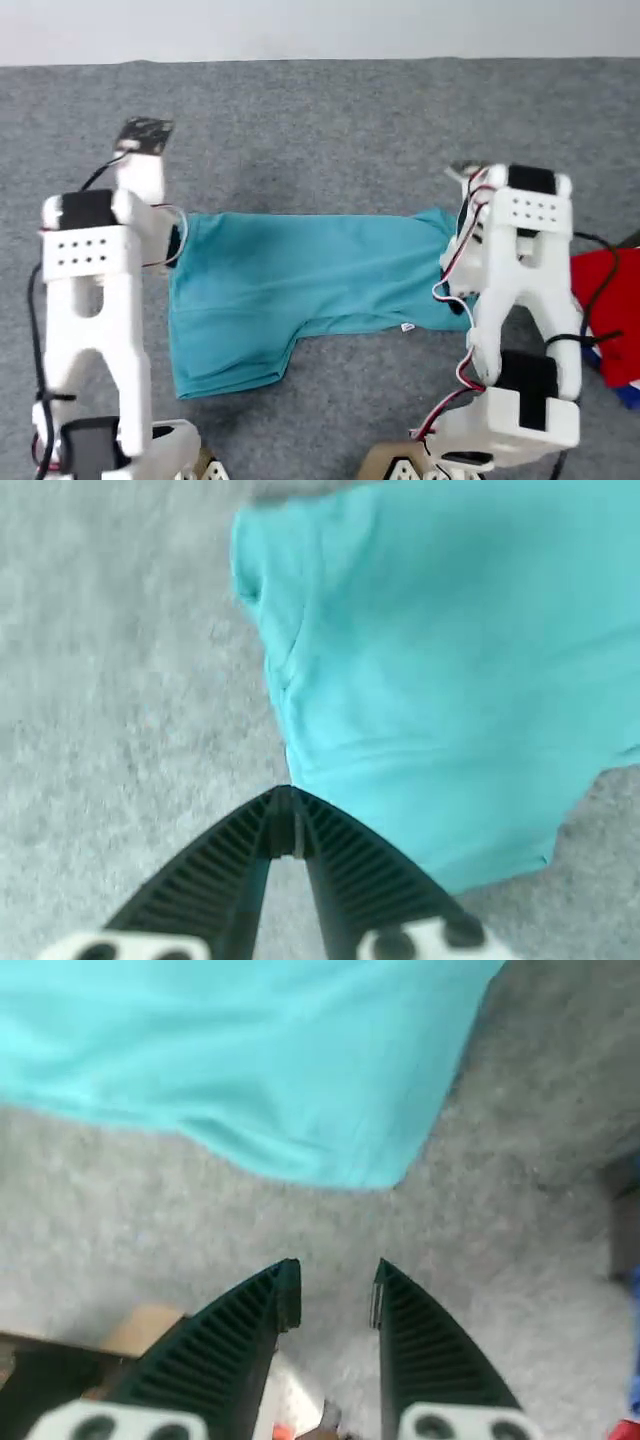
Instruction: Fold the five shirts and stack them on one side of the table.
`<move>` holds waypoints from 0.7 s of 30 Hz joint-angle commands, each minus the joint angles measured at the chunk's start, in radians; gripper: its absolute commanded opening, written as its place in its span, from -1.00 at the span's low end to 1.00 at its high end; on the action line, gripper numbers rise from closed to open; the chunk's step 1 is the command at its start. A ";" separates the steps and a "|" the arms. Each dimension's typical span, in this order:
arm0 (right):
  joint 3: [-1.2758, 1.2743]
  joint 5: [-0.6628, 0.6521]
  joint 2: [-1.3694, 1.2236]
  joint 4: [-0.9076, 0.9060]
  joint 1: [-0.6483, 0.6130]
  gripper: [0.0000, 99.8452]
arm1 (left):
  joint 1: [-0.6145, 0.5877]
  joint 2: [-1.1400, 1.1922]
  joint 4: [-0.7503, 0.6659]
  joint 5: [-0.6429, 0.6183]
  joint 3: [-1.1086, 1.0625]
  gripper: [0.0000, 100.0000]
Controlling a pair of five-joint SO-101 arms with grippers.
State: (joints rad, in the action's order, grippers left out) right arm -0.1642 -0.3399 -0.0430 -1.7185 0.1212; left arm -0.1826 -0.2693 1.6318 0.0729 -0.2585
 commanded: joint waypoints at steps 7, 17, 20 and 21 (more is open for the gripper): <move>-0.236 0.009 0.058 0.306 0.018 -0.56 | -0.061 -0.098 0.057 0.060 0.031 -0.99; -0.344 0.009 0.048 0.501 -0.005 -0.56 | -0.064 -0.100 0.074 0.061 0.027 -0.99; -0.330 0.009 -0.013 0.512 -0.007 -0.56 | -0.064 -0.100 0.084 0.061 0.027 -0.99; -0.324 0.009 -0.041 0.515 -0.007 -0.56 | -0.064 -0.100 0.084 0.061 0.027 -0.99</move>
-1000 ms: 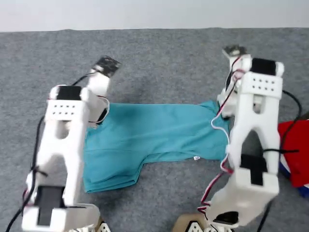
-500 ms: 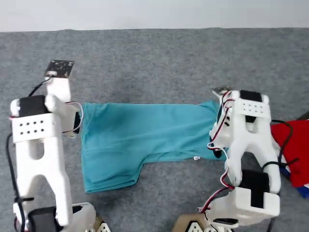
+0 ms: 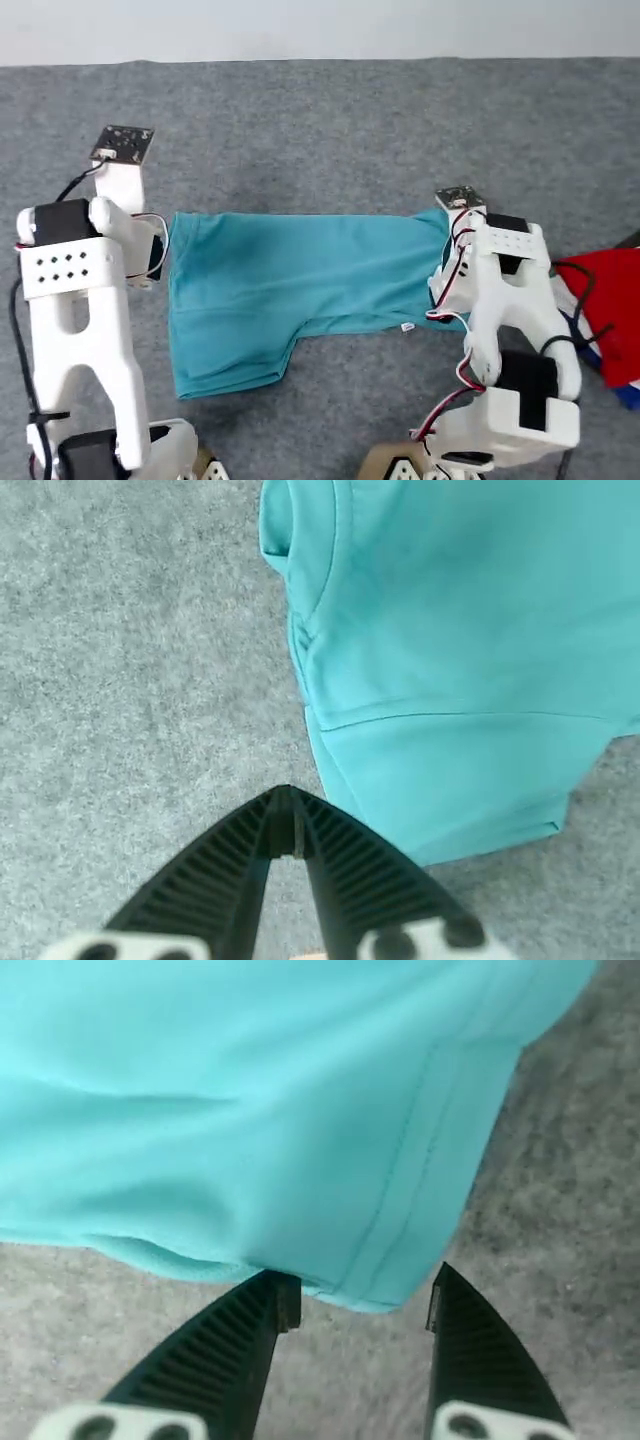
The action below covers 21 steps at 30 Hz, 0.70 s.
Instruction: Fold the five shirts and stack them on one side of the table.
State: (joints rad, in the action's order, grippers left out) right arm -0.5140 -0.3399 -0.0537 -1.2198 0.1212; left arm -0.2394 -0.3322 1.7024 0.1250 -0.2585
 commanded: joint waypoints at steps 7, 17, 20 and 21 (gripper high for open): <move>0.072 0.011 -0.173 0.013 -0.001 -0.80 | -0.008 -0.031 0.014 0.011 0.027 -0.99; 0.071 0.011 0.025 -0.001 -0.007 -0.99 | -0.008 -0.031 0.014 0.012 0.027 -0.99; 0.074 0.011 0.070 -0.039 -0.007 -0.98 | -0.008 -0.031 0.014 0.037 0.027 -0.99; 0.074 0.011 0.079 -0.054 -0.007 -0.98 | -0.008 -0.031 0.014 0.051 0.027 -0.99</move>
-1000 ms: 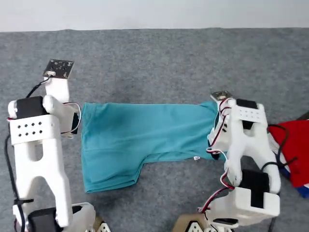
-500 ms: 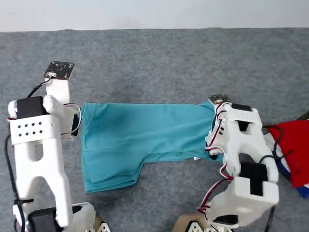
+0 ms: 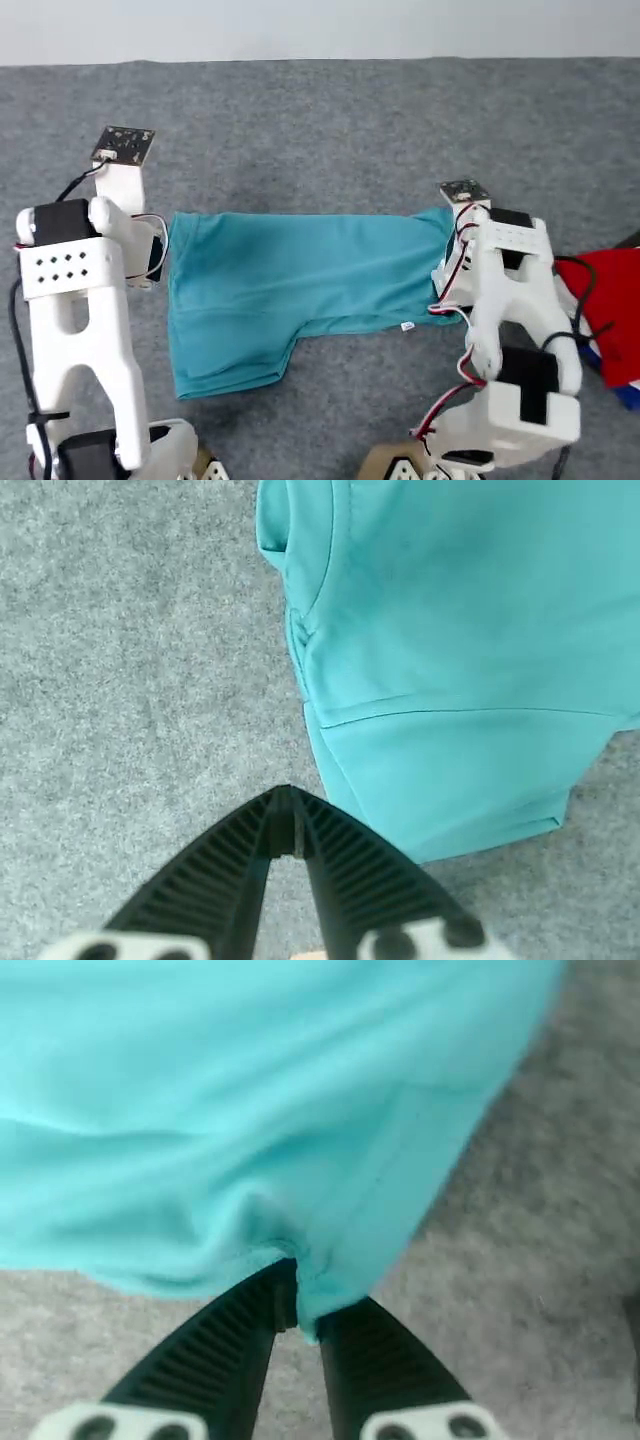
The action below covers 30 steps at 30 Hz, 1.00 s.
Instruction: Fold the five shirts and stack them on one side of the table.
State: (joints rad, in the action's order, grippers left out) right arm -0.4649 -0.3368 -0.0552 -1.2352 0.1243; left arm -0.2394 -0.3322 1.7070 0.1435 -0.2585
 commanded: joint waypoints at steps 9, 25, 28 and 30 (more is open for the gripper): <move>0.028 0.006 0.208 -0.154 -0.008 -0.98 | 0.000 -0.031 0.021 0.057 0.027 -0.99; 0.023 0.005 0.243 -0.257 0.005 -0.98 | 0.002 0.118 0.044 0.585 -0.197 -0.95; 0.023 0.005 0.243 -0.255 0.005 -0.98 | 0.002 0.135 0.035 0.686 -0.229 -0.86; 0.023 0.005 0.243 -0.254 0.005 -0.98 | 0.003 0.149 0.023 0.724 -0.237 -0.82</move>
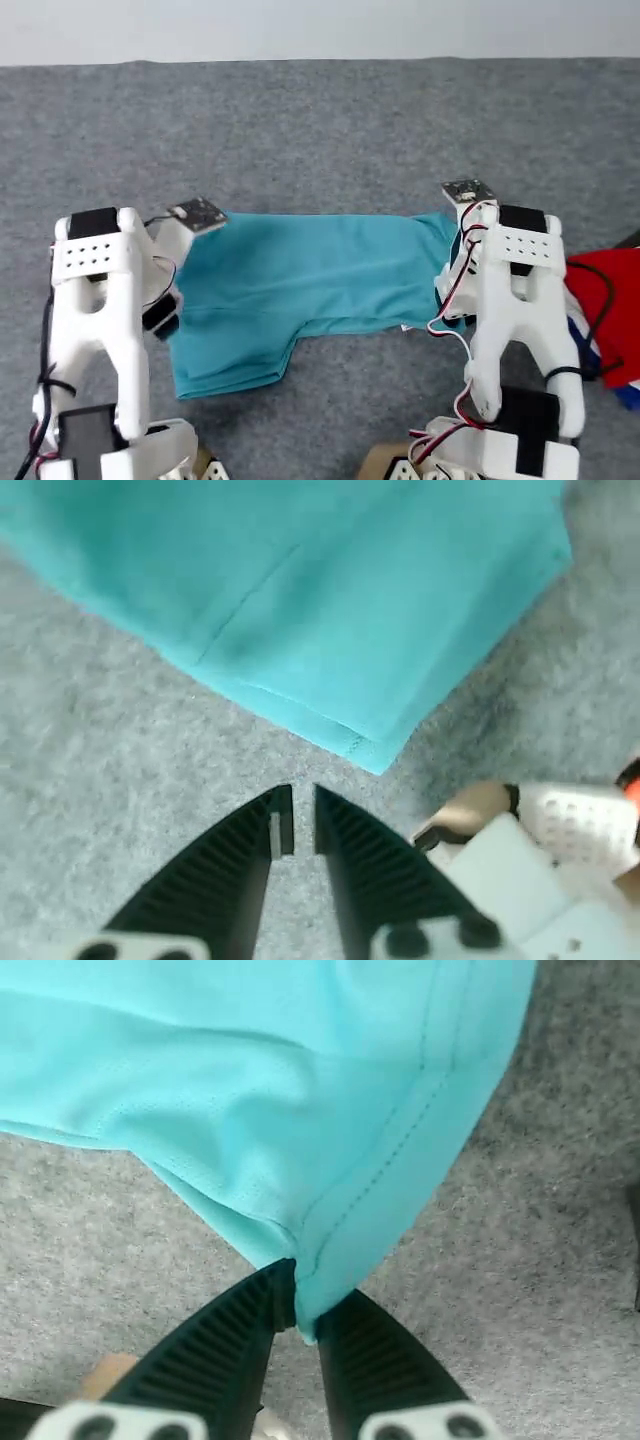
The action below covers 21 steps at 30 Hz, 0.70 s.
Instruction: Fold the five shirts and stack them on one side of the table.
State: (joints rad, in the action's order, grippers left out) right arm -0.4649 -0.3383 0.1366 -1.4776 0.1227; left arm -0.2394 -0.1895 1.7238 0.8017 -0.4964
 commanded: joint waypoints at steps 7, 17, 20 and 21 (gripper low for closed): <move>0.023 0.008 0.051 -0.008 0.007 -0.98 | 0.152 0.095 0.011 0.133 -0.022 -0.74; 0.023 0.028 0.051 -0.004 0.007 -0.98 | 0.282 0.298 -0.058 0.141 -0.033 -0.73; 0.023 0.034 0.051 -0.004 0.007 -0.98 | 0.278 0.339 -0.094 0.155 -0.033 -0.73; 0.023 0.034 0.053 -0.004 0.007 -0.98 | 0.270 0.345 -0.100 0.155 -0.030 -0.74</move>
State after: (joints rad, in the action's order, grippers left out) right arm -0.4649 -0.3184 0.1366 -1.4776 0.1227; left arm 0.0368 0.1496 1.6517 0.9459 -0.5424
